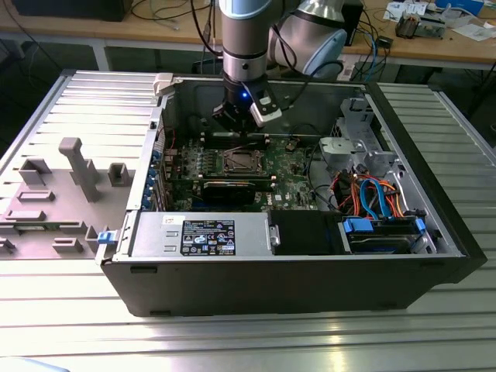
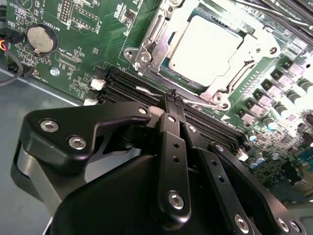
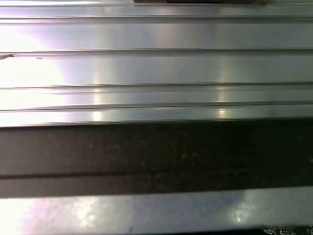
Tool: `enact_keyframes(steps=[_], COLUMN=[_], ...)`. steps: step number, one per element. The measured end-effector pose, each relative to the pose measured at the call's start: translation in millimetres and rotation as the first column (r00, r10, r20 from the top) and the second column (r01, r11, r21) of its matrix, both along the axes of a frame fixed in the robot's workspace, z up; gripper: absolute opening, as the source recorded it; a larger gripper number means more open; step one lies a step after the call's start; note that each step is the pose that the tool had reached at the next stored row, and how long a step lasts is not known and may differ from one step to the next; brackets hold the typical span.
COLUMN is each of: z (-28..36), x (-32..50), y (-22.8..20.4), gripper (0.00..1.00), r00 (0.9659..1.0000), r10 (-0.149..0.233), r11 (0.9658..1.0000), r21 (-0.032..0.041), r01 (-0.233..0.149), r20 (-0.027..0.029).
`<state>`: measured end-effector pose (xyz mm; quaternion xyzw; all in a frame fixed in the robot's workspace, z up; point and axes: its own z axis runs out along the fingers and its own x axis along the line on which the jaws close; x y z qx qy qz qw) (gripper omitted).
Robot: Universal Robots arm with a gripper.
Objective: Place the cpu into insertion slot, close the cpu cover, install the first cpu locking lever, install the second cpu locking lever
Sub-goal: 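Install the first cpu locking lever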
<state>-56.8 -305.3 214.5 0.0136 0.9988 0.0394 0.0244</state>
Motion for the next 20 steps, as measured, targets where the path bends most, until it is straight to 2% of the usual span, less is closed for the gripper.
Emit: enact_keyframes(steps=[11,20], z=[-10.7,-9.9], x=[8.0,11.5], y=[1.5,1.8], gripper=[0.11,0.11], r00=[1.0000,1.0000], r10=[0.000,0.000], r11=[1.0000,1.0000], r21=[-0.0001,0.0008], r01=[0.000,0.000], r20=[-0.0002,-0.0007])
